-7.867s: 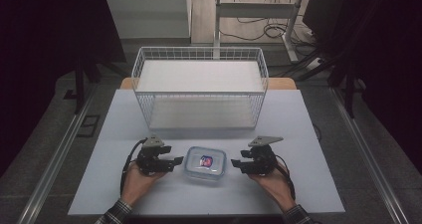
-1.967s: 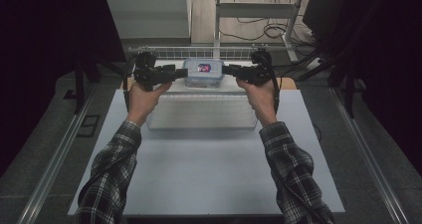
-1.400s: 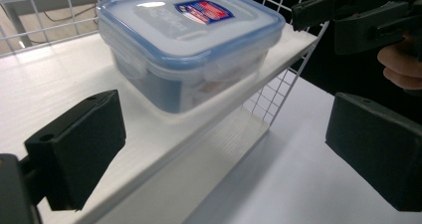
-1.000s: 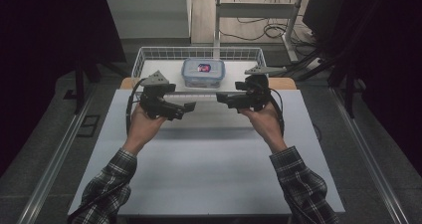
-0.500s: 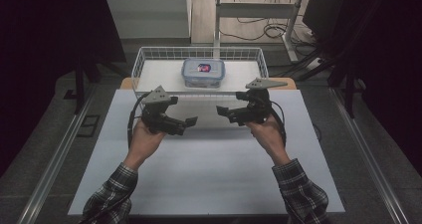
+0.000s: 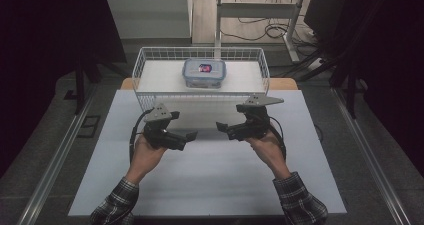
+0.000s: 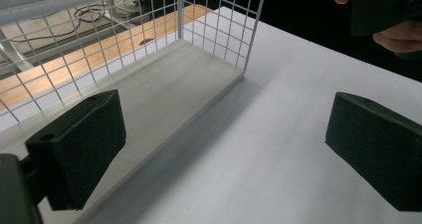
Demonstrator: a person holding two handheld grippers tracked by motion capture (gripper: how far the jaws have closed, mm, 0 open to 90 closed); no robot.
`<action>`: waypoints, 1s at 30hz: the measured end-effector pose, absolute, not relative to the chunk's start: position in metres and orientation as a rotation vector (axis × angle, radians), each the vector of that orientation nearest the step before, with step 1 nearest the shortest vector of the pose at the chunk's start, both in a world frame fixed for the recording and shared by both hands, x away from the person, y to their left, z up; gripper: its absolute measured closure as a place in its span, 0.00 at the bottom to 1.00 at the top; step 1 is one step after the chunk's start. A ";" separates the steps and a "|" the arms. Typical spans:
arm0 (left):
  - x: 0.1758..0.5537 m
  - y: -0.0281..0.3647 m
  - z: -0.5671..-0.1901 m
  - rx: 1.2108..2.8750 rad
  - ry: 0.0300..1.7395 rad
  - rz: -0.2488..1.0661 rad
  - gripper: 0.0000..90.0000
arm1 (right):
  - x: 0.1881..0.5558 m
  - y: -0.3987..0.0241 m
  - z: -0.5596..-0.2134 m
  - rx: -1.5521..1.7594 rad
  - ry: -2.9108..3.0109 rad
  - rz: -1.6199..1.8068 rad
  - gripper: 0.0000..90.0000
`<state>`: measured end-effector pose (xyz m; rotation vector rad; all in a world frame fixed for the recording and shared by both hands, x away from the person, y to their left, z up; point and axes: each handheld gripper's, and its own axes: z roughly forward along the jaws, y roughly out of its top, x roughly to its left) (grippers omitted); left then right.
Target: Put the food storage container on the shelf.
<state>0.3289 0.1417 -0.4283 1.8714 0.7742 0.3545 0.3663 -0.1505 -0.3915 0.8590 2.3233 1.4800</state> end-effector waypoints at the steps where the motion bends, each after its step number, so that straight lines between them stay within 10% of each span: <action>1: 0.329 0.142 -0.430 1.879 0.773 0.354 0.03 | 0.365 -0.151 -0.394 0.860 2.318 1.480 0.01; 30: 0.284 0.157 -0.452 1.869 0.821 0.413 0.01 | 0.326 -0.169 -0.418 0.826 2.327 1.415 0.00</action>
